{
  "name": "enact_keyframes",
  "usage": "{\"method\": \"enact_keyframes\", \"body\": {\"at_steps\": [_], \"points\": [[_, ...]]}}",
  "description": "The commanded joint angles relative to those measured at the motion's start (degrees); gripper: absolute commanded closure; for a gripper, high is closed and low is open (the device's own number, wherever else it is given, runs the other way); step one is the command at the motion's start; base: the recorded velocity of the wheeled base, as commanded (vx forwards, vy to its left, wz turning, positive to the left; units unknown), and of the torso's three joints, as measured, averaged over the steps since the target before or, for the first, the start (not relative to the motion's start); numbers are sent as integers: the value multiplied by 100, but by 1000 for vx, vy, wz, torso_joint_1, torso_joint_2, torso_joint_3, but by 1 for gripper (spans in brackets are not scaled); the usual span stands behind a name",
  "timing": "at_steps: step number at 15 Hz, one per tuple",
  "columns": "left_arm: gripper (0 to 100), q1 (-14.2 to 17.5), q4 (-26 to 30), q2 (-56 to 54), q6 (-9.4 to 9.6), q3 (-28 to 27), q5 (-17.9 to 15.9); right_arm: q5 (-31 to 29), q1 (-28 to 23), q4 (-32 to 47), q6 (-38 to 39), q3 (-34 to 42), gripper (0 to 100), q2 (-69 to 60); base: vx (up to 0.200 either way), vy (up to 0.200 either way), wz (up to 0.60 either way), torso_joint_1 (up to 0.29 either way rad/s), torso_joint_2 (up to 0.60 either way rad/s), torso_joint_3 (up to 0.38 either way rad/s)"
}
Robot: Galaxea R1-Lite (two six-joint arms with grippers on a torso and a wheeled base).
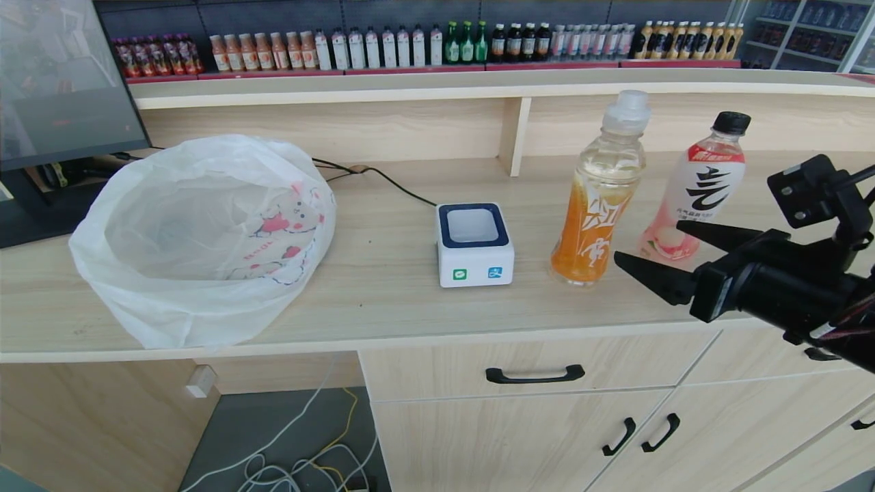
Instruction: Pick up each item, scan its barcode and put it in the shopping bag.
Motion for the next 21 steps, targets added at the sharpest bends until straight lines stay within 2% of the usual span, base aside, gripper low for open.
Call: {"method": "enact_keyframes", "body": {"at_steps": [1, 5, 7, 11, 14, 21], "points": [[0, 6, -1, -1, -2, 0, 0, -121, 123, -178, -6, 70, 0, 278, 0, 0, 0, 0, 0, 0], [0, 6, -1, -1, -2, 0, 0, -464, 228, -1277, 3, 202, 0, 840, 0, 0, 0, 0, 0, 0], [0, -2, -1, -1, -2, 0, 0, -860, 439, -1672, 231, 184, 0, 1060, 0, 0, 0, 0, 0, 0], [0, 6, -1, -1, -2, 0, 0, -1018, 544, -1742, 302, 290, 0, 1086, 0, 0, 0, 0, 0, 0], [0, 6, -1, -1, -2, 0, 0, -1150, 544, -2138, 319, 219, 0, 1297, 0, 0, 0, 0, 0, 0], [0, -2, -1, -1, -2, 0, 0, -1334, 632, -2208, 354, 17, 0, 1455, 0, 0, 0, 0, 0, 0]]}}
